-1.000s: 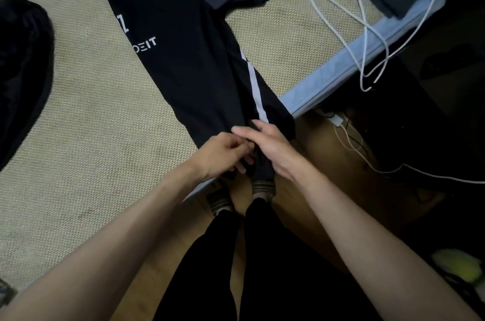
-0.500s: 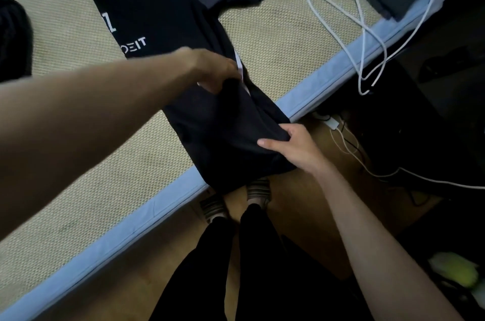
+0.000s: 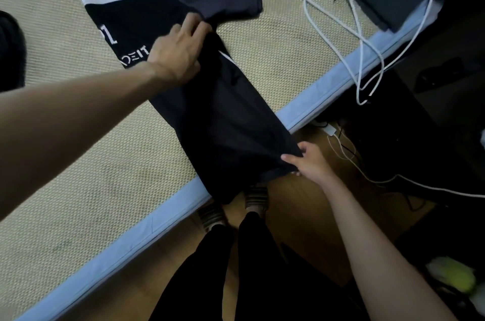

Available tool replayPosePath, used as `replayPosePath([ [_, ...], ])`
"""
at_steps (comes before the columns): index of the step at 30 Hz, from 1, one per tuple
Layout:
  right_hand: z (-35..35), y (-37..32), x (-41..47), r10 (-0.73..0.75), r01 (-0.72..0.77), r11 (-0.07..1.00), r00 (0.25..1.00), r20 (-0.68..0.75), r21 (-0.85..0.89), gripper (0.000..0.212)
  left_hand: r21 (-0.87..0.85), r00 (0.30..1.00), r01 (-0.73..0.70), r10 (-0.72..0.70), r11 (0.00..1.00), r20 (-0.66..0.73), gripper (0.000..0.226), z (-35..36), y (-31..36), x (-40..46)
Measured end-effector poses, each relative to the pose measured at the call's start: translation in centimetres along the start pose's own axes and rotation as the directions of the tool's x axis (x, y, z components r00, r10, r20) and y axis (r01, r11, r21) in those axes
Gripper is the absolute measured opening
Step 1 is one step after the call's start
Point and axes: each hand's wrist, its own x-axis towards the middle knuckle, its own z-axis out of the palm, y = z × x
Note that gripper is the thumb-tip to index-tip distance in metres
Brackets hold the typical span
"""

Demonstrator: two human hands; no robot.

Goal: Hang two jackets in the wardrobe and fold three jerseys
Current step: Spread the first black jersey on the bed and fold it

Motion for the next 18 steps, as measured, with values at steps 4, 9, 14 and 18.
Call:
replayPosePath([
  [4,0.0,0.4,1.1,0.110,-0.103,0.990,0.991,0.071,-0.091,0.016,0.014,0.982,0.167,-0.168,0.986,0.086,0.077,2.8,-0.9,-1.2],
  [9,-0.2,-0.6,2.4,0.288,-0.269,0.955,0.942,0.175,-0.121,0.042,-0.013,0.971,0.172,-0.168,0.985,0.173,0.082,5.9,-0.3,-3.1],
  [14,-1.0,-3.4,2.6,0.527,-0.372,0.808,0.803,0.277,-0.457,0.063,-0.128,0.979,0.193,-0.183,0.973,0.088,0.071,5.5,-0.2,-0.7],
  [18,-2.8,-9.9,4.1,0.564,-0.126,0.465,0.805,0.184,-0.876,0.093,-0.064,0.986,0.109,-0.100,0.992,0.136,0.064,4.4,-1.8,2.3],
])
